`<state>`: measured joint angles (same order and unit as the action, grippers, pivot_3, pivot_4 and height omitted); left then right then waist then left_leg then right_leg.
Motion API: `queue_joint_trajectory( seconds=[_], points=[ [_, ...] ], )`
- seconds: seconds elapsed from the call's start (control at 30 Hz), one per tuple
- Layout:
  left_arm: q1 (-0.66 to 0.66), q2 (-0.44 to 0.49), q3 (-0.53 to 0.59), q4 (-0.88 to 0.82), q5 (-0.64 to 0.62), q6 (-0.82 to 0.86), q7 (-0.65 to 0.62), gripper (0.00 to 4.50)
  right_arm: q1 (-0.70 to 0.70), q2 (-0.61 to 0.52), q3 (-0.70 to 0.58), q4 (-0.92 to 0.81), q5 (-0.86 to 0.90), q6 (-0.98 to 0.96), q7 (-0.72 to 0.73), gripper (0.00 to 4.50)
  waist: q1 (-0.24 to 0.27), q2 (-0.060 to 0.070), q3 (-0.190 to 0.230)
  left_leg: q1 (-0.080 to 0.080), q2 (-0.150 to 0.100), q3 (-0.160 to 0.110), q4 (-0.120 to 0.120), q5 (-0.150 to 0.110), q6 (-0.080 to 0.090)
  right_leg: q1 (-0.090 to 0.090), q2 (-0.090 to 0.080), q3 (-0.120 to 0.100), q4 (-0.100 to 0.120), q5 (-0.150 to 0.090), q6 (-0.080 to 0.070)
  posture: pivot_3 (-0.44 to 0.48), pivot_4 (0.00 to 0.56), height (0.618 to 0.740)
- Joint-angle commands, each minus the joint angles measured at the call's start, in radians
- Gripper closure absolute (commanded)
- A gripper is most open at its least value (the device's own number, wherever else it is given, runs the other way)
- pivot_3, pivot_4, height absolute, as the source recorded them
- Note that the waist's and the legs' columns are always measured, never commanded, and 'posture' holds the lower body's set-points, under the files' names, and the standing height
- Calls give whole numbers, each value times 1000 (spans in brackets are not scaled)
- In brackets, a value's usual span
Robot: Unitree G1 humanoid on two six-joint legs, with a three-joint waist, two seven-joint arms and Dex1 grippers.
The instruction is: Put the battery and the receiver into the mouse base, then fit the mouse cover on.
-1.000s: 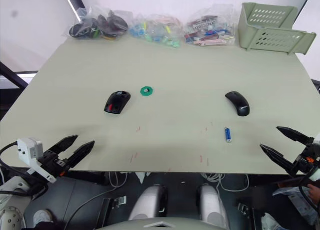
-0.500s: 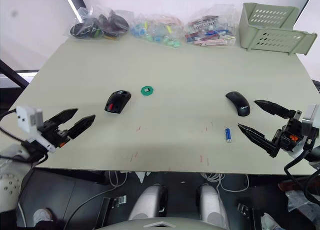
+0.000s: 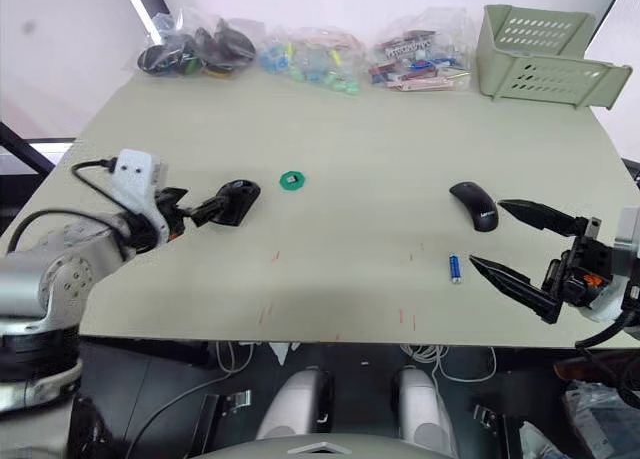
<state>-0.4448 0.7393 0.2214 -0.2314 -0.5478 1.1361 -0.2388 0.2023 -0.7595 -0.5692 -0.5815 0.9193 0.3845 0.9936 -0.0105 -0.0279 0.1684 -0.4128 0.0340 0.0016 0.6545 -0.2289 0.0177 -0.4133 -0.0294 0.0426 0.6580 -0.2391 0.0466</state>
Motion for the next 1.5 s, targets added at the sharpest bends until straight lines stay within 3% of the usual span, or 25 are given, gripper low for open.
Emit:
queue_joint_trajectory(
  seconds=[0.03,0.4,0.7,1.4,1.5],
  points=[
    [-58,-23,3,22,22,80,39,85,-3,-10,-30,-26,17,-9,-2,0,-2,0,0,0,0,0,0,0,0,0,0,0,0,0,0,0,150,740],
    [-197,-128,-110,237,172,9,71,85,-22,-27,-33,-22,31,1,-2,0,4,-1,1,-1,-2,-2,1,0,0,0,-1,-1,1,1,-1,0,150,740],
    [-265,-155,-158,384,255,-82,30,85,-22,-22,-29,-28,31,-1,-12,0,0,-1,1,-1,-3,-3,1,0,0,0,-2,-1,1,1,-1,0,150,740],
    [-238,-250,-107,348,298,-22,62,85,0,-41,-57,-36,51,7,0,0,1,-1,1,-1,-5,-3,1,0,0,0,-3,-1,2,1,-1,0,150,740],
    [-231,-261,-87,333,293,-9,69,1023,8,-41,-59,-37,50,3,14,0,1,-1,1,-1,-5,-4,1,0,0,0,-4,-1,3,1,-1,0,150,740]
  ],
)
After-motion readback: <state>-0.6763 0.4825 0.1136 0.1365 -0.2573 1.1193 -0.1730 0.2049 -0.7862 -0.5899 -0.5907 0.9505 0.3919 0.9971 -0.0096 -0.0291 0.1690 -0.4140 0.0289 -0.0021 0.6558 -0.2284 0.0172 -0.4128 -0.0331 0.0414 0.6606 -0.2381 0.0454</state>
